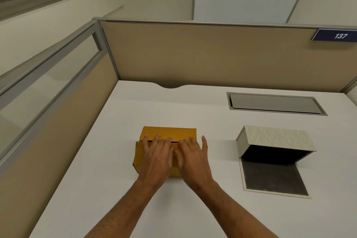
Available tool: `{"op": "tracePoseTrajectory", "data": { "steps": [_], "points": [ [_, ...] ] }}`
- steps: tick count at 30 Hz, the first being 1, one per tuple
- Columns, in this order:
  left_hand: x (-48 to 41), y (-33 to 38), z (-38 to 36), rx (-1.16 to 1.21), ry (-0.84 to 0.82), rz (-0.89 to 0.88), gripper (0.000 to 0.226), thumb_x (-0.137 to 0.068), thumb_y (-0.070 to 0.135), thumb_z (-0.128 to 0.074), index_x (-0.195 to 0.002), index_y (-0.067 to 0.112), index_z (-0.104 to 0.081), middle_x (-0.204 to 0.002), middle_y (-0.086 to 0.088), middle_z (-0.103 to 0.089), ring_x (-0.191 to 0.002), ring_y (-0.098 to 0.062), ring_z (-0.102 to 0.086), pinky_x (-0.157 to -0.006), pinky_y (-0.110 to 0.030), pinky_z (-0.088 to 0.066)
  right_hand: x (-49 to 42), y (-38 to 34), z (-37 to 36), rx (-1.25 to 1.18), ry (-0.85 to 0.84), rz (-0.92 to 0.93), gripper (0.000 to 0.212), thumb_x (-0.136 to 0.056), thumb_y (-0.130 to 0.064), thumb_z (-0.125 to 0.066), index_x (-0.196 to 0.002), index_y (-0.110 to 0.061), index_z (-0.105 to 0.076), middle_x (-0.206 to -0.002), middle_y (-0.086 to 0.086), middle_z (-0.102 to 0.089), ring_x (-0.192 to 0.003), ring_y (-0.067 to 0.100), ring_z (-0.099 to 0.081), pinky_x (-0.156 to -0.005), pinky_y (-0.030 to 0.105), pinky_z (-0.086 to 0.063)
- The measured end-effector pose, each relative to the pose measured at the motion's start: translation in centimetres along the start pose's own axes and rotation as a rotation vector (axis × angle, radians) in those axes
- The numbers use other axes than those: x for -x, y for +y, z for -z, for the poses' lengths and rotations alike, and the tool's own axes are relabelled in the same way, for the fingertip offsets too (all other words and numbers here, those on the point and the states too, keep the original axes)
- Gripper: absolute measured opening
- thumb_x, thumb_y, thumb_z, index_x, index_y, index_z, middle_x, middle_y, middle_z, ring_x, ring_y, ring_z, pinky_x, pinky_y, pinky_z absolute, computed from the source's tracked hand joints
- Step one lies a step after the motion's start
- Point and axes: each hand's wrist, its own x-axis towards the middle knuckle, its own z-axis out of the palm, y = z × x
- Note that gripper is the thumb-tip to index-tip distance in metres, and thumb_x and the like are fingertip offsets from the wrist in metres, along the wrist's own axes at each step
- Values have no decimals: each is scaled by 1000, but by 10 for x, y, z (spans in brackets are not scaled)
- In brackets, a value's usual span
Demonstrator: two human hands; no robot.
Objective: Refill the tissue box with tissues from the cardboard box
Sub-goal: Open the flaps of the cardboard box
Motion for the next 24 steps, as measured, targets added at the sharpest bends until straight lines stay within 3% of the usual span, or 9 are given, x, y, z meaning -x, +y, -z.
{"op": "tracePoseTrajectory", "data": {
  "steps": [3, 6, 11, 14, 16, 17, 19, 21, 24],
  "points": [
    [4, 0, 13, 104, 112, -6, 17, -92, 23, -65, -103, 12, -74, -96, -7, -78, -91, -28, -73, -96, -54, -52, 2, -5, 7, -80, 214, 24, 30, -99, -31, -40, -97, -20, -69, -94, -2, -72, -97, 20, -65, -115, 54, -31],
    [13, 3, 30, 264, 97, 24, 28, -96, 34, -53, -98, 15, -74, -90, -5, -78, -80, -21, -71, -80, -42, -58, 9, -8, 10, -139, 208, -13, 18, -97, -31, -58, -94, -20, -71, -92, 0, -74, -87, 20, -66, -94, 42, -50],
    [27, 2, 36, 304, 15, 78, 29, -99, 36, -53, -112, 18, -72, -105, -3, -77, -94, -18, -70, -83, -31, -54, 25, -17, 6, -163, 111, -106, 22, -99, -37, -55, -93, -21, -69, -87, -1, -72, -74, 12, -57, -72, 26, -47],
    [33, -6, 26, 212, -175, 99, 37, -103, 39, -42, -130, 20, -60, -133, -2, -65, -123, -18, -58, -104, -33, -41, 40, -21, -2, -141, 44, -89, 18, -97, -33, -57, -103, -21, -69, -101, 0, -71, -88, 17, -62, -79, 28, -49],
    [41, -12, 14, 155, -279, 86, 50, -104, 44, -33, -148, 22, -41, -159, -5, -39, -149, -20, -32, -120, -36, -23, 52, -21, -14, -63, 28, -80, 26, -95, -29, -61, -117, -17, -69, -125, 9, -68, -116, 31, -63, -97, 39, -50],
    [45, -14, 8, 126, -318, 83, 57, -104, 48, -29, -155, 23, -27, -167, -5, -20, -155, -21, -14, -125, -38, -11, 58, -21, -20, -9, 22, -69, 35, -97, -31, -57, -127, -15, -65, -140, 14, -60, -131, 37, -54, -107, 45, -42],
    [53, -18, -5, 59, -359, 77, 67, -102, 55, -20, -159, 23, -3, -169, -4, 9, -155, -21, 14, -124, -39, 9, 65, -20, -29, 71, -21, -53, 52, -102, -40, -35, -143, -13, -50, -159, 17, -33, -149, 37, -26, -121, 48, -17],
    [59, -21, -14, 2, -379, 69, 75, -96, 62, -4, -157, 22, 11, -166, -4, 21, -151, -23, 25, -119, -40, 23, 65, -18, -34, 124, -68, -48, 66, -101, -49, -15, -147, -11, -43, -162, 18, -24, -150, 37, -18, -118, 47, -5],
    [58, -25, -22, 22, -358, 55, 93, -79, 71, 19, -157, 20, 9, -165, -4, 20, -151, -26, 22, -114, -39, 27, 61, -12, -42, 133, -78, -50, 64, -99, -49, -33, -150, -11, -40, -162, 16, -17, -150, 37, -13, -116, 44, 1]
  ]
}}
